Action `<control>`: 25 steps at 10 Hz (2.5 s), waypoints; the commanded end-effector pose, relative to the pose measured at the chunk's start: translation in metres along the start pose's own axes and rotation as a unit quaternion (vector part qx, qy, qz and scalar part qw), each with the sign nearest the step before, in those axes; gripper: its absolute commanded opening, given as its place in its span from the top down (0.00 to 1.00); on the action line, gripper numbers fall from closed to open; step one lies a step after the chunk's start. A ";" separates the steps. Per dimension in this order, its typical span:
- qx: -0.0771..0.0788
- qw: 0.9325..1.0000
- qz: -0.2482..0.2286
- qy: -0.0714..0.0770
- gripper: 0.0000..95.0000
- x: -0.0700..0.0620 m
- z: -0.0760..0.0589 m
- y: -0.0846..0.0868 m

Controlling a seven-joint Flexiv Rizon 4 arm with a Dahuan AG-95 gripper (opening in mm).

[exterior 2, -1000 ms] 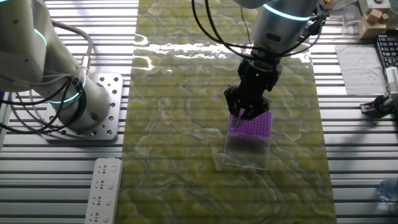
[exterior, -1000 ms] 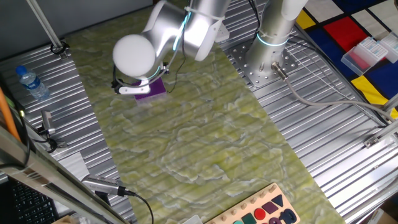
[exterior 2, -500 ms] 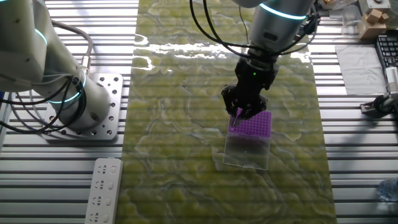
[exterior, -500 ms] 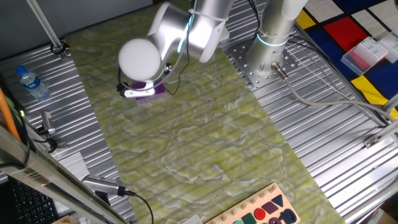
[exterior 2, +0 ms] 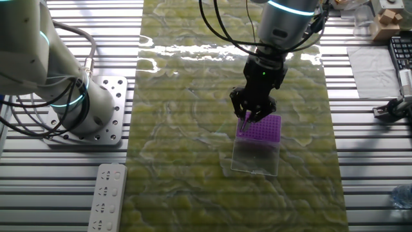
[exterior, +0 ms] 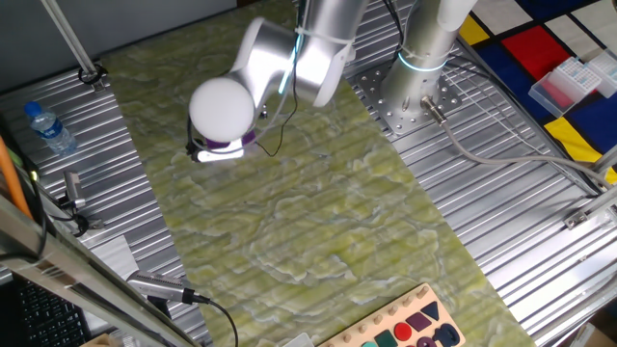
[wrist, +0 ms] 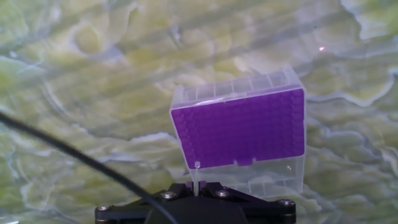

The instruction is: Insert a small pipette tip into the holder for small pipette tips

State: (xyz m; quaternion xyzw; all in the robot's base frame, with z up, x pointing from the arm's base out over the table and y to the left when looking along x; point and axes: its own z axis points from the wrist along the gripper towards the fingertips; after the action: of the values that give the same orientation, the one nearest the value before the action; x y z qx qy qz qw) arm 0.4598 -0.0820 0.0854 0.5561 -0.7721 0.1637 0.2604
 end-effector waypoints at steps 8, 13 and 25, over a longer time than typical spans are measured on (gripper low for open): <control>0.006 1.000 -0.016 0.022 1.00 -0.003 0.006 -0.002; 0.007 0.999 -0.019 0.026 1.00 -0.003 0.007 -0.002; 0.008 0.999 -0.018 0.029 1.00 -0.012 0.011 0.001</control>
State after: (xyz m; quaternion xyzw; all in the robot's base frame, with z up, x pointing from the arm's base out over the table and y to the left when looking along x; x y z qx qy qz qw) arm 0.4592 -0.0782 0.0687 0.5667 -0.7528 0.1809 0.2818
